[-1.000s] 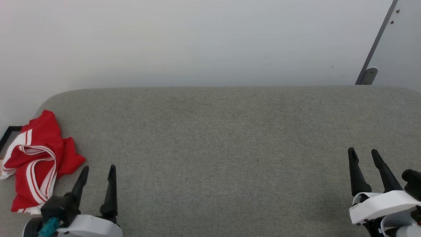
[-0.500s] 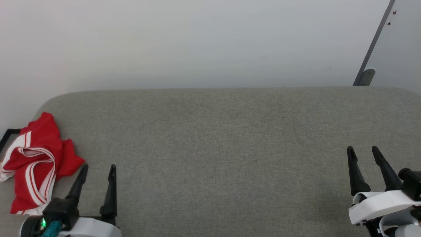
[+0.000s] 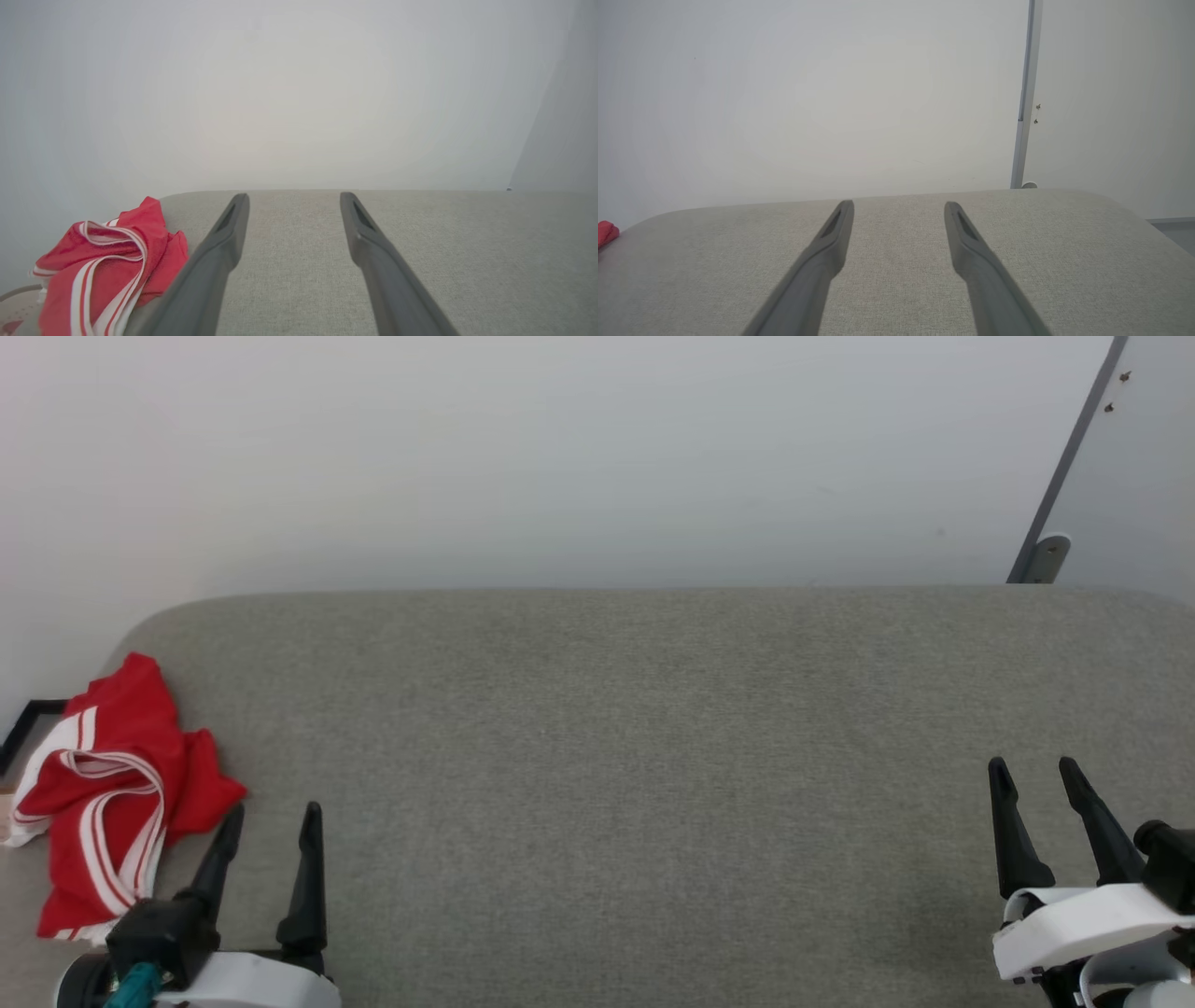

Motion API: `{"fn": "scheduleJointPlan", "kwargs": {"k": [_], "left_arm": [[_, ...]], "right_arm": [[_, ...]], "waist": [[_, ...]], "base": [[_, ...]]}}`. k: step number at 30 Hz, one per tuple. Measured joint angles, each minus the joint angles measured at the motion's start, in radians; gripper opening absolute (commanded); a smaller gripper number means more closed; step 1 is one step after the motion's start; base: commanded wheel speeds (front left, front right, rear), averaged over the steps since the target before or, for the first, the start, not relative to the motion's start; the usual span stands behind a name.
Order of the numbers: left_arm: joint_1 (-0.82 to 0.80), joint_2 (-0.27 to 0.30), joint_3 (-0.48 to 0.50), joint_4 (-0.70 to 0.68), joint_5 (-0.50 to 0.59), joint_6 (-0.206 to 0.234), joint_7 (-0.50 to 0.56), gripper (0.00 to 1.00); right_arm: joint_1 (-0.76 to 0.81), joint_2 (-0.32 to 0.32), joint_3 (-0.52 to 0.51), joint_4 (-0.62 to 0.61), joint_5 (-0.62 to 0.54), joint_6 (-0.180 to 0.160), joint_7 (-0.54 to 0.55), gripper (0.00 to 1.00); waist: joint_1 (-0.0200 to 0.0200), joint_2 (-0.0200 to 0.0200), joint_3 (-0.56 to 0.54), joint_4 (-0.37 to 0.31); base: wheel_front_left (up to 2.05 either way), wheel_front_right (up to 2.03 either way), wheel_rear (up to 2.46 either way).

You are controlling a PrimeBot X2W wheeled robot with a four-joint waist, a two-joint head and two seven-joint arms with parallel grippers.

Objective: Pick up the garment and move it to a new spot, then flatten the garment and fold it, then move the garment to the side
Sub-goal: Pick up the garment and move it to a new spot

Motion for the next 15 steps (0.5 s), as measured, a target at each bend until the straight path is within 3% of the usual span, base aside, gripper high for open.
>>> {"fn": "scheduleJointPlan", "kwargs": {"k": [15], "left_arm": [[-0.007, 0.006, 0.053, 0.031, -0.07, 0.02, 0.049, 1.0]], "right_arm": [[0.002, -0.001, 0.046, 0.007, 0.022, 0.0, 0.01, 1.0]], "waist": [[0.0, 0.0, -0.02, 0.141]], "base": [[0.0, 0.0, 0.0]]}}
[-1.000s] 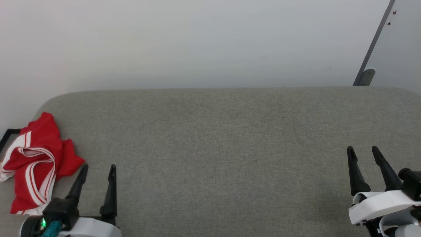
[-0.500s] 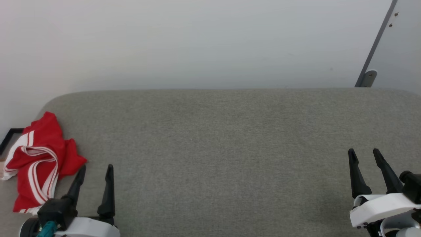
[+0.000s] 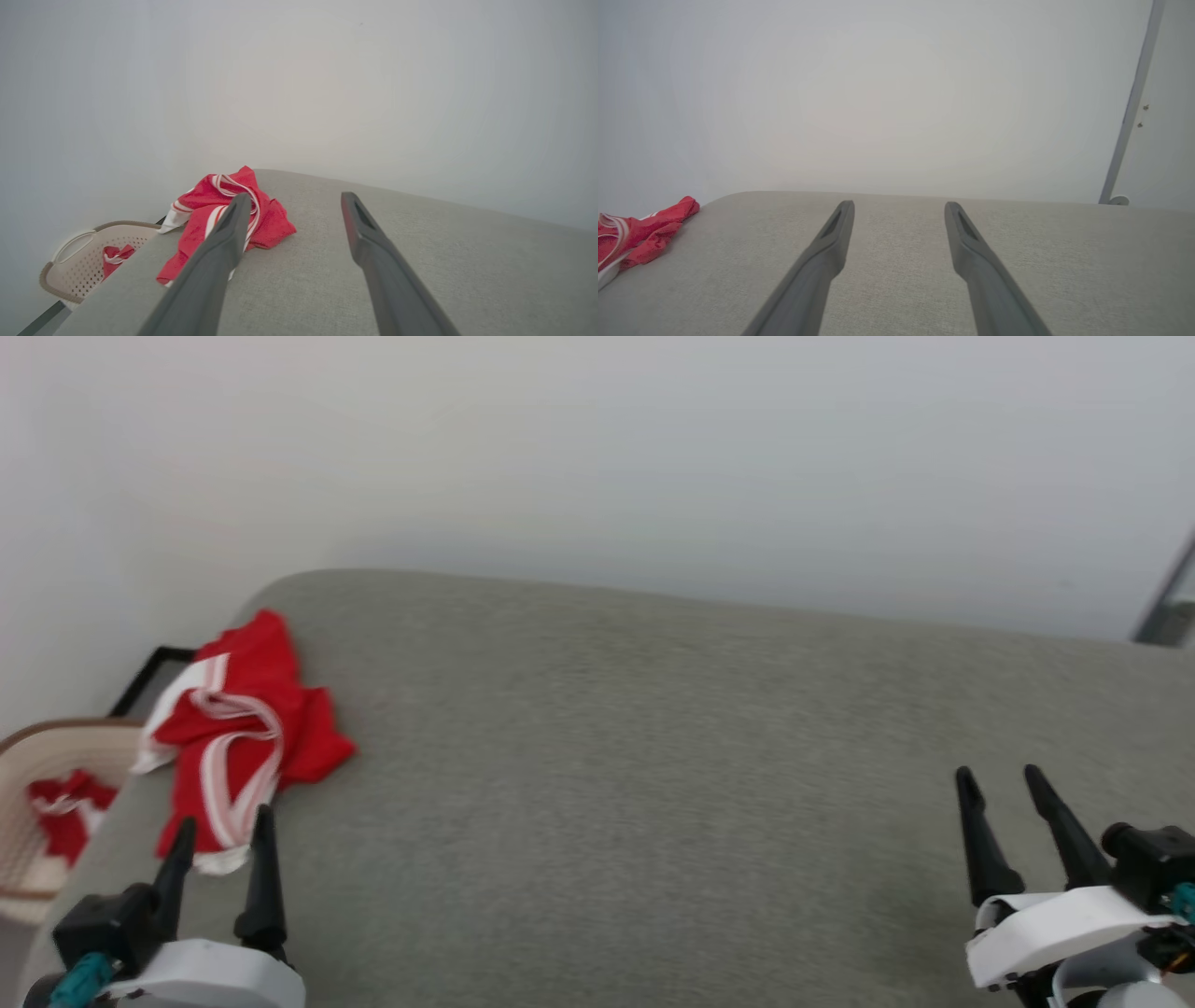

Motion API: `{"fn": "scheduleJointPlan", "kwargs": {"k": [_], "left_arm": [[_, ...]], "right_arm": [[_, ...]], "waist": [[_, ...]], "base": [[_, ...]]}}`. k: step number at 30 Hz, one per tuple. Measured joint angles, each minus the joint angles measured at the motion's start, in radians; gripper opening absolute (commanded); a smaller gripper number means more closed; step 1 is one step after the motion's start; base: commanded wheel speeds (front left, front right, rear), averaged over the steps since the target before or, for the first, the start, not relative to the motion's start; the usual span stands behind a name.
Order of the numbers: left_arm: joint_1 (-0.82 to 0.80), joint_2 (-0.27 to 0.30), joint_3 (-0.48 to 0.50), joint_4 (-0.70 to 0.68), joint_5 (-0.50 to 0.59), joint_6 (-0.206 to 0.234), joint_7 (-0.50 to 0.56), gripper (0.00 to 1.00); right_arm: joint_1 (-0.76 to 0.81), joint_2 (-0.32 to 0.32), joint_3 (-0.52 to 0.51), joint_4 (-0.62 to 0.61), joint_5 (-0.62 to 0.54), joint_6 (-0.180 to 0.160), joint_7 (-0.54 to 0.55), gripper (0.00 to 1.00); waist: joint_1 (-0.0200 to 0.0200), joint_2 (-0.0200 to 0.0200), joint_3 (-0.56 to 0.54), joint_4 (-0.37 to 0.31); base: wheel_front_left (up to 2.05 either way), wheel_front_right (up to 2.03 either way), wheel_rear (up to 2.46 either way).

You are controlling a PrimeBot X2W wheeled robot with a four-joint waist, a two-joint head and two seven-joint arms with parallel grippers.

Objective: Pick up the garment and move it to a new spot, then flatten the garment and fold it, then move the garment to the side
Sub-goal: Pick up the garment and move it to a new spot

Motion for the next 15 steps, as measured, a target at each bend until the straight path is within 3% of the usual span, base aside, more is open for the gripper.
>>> {"fn": "scheduleJointPlan", "kwargs": {"k": [15], "left_arm": [[0.012, -0.004, 0.029, -0.03, -0.051, 0.039, 0.043, 1.0]], "right_arm": [[-0.043, -0.002, 0.098, 0.065, 0.031, 0.0, -0.014, 1.0]], "waist": [[-0.0001, 0.0, -0.029, 0.236]], "base": [[0.0, 0.0, 0.0]]}}
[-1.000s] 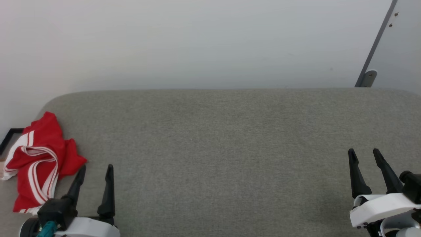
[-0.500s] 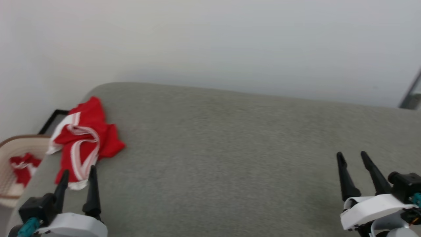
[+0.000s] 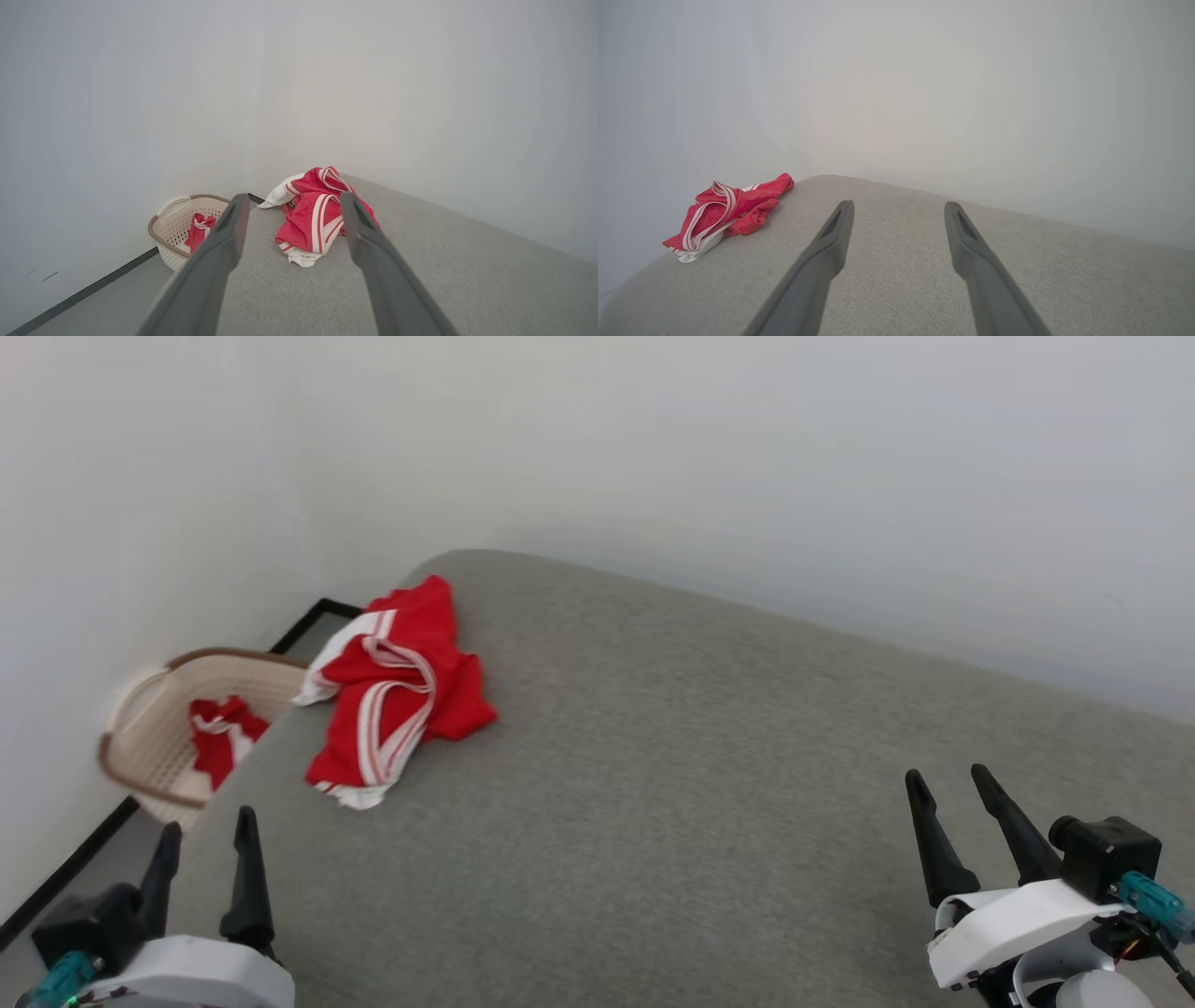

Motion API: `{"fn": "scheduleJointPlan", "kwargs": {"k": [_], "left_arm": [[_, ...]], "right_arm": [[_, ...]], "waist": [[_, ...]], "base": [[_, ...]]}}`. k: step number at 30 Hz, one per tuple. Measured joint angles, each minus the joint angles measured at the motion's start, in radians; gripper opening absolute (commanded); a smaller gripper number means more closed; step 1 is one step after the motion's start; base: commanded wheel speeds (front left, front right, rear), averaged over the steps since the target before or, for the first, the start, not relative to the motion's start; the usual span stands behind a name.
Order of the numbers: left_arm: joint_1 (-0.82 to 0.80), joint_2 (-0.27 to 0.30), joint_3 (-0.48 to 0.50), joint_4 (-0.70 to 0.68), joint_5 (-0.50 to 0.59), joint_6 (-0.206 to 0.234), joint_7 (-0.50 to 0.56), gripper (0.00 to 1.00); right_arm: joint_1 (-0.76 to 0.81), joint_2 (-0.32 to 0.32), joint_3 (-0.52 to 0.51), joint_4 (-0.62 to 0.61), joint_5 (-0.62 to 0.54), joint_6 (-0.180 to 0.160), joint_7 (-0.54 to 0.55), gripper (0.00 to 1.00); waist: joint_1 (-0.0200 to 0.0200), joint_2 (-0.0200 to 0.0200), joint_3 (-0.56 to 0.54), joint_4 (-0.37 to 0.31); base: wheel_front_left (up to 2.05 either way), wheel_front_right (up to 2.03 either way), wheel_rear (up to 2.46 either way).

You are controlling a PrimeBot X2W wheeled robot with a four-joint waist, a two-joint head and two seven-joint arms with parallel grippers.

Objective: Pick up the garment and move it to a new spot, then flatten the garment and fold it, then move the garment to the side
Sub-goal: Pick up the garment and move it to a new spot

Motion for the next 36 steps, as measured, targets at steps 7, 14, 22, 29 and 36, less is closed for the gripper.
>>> {"fn": "scheduleJointPlan", "kwargs": {"k": [7, 14, 22, 29, 36], "left_arm": [[-0.066, 0.026, -0.016, 0.017, -0.027, -0.029, 0.072, 1.0], [-0.22, 0.091, -0.006, 0.085, -0.107, -0.086, 0.221, 1.0], [-0.467, 0.164, 0.007, 0.212, -0.208, -0.152, 0.368, 1.0], [-0.655, 0.213, -0.026, 0.372, -0.228, -0.176, 0.458, 1.0], [-0.797, 0.228, -0.073, 0.557, -0.234, -0.187, 0.532, 1.0]], "right_arm": [[-0.016, -0.011, 0.02, 0.01, 0.002, 0.0, -0.004, 1.0], [-0.03, -0.045, 0.023, -0.012, 0.001, 0.0, 0.019, 1.0], [-0.094, -0.101, 0.002, -0.086, -0.01, 0.0, 0.055, 1.0], [-0.144, -0.128, -0.003, -0.137, -0.013, 0.0, 0.067, 1.0], [-0.178, -0.151, 0.002, -0.176, -0.017, 0.0, 0.081, 1.0]], "waist": [[0.0, 0.0, 0.013, 0.03], [0.0, 0.0, 0.058, -0.009], [0.0, 0.0, 0.185, -0.062], [0.0, 0.0, 0.317, -0.11], [0.0, 0.0, 0.441, -0.157]], "base": [[0.0, 0.0, 0.0], [0.0, 0.0, 0.0], [0.0, 0.0, 0.0], [0.0, 0.0, 0.0], [0.0, 0.0, 0.0]]}}
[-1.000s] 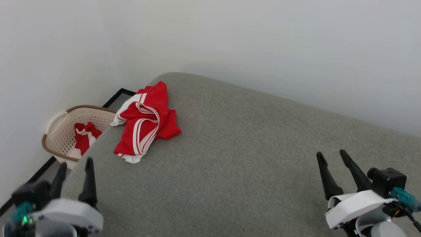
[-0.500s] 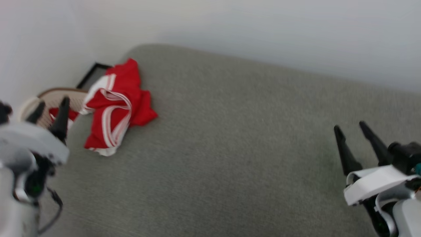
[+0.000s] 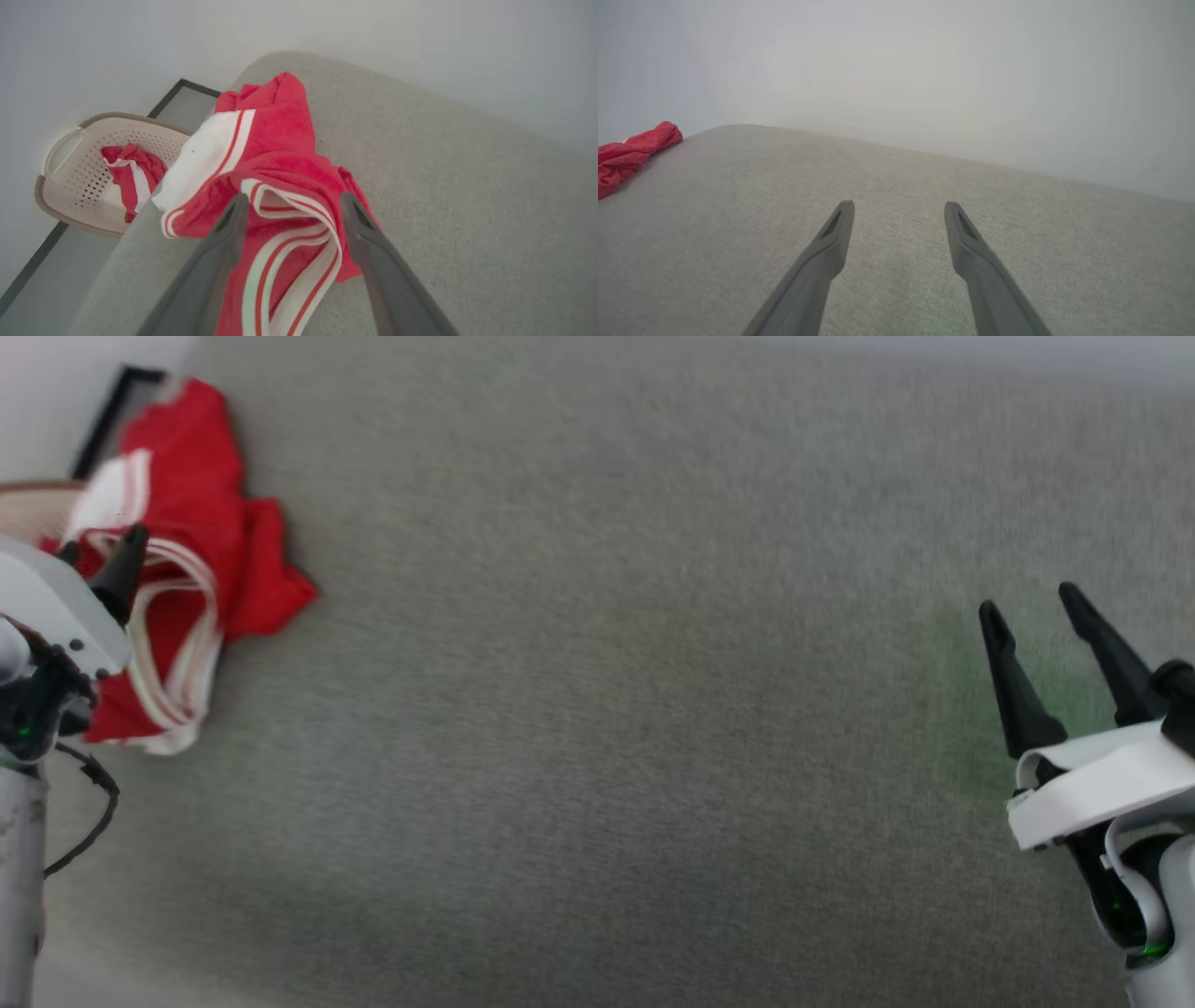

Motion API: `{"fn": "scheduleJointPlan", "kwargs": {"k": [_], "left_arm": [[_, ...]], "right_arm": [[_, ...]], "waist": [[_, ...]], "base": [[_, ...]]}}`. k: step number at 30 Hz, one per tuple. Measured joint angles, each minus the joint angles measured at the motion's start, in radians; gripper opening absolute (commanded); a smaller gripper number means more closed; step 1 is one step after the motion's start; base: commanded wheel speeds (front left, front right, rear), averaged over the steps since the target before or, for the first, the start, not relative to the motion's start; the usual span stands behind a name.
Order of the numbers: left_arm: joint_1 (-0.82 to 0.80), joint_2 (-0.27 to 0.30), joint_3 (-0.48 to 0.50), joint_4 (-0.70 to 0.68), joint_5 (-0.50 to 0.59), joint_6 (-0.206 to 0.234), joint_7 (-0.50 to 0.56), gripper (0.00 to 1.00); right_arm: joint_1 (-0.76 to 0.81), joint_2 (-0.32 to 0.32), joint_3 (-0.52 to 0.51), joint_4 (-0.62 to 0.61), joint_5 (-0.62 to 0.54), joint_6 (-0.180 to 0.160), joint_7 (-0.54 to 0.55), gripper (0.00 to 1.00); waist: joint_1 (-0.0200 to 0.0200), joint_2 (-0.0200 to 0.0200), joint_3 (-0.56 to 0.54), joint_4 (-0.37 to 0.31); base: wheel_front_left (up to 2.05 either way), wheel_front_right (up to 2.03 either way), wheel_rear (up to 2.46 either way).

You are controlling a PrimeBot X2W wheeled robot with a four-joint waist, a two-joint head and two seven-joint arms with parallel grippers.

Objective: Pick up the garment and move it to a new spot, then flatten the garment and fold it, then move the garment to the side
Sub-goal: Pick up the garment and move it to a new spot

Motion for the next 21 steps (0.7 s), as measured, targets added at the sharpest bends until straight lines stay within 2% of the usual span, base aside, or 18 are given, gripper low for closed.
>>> {"fn": "scheduleJointPlan", "kwargs": {"k": [7, 18, 19, 20, 21], "left_arm": [[-0.086, -0.007, -0.041, 0.188, 0.019, -0.001, 0.043, 1.0], [-0.2, -0.011, -0.062, 0.385, 0.026, -0.003, 0.006, 0.99], [-0.205, -0.011, -0.066, 0.396, 0.032, -0.003, -0.005, 0.43], [-0.21, -0.012, -0.069, 0.408, 0.033, -0.004, -0.009, 0.0], [-0.217, -0.011, -0.074, 0.418, 0.034, -0.004, -0.011, 0.0]], "right_arm": [[-0.007, -0.011, -0.006, -0.025, -0.003, 0.0, 0.01, 1.0], [-0.022, -0.016, -0.007, -0.036, -0.017, 0.0, 0.021, 1.0], [-0.022, -0.015, -0.008, -0.033, -0.017, 0.0, 0.021, 1.0], [-0.021, -0.015, -0.01, -0.028, -0.018, 0.0, 0.02, 1.0], [-0.021, -0.014, -0.011, -0.025, -0.018, 0.0, 0.019, 1.0]], "waist": [[0.0, 0.0, 0.099, -0.039], [0.0, 0.0, 0.166, -0.081], [0.0, 0.0, 0.164, -0.081], [0.0, 0.0, 0.161, -0.081], [0.0, 0.0, 0.157, -0.08]], "base": [[0.0, 0.0, 0.0], [0.0, 0.0, 0.0], [0.0, 0.0, 0.0], [0.0, 0.0, 0.0], [0.0, 0.0, 0.0]]}}
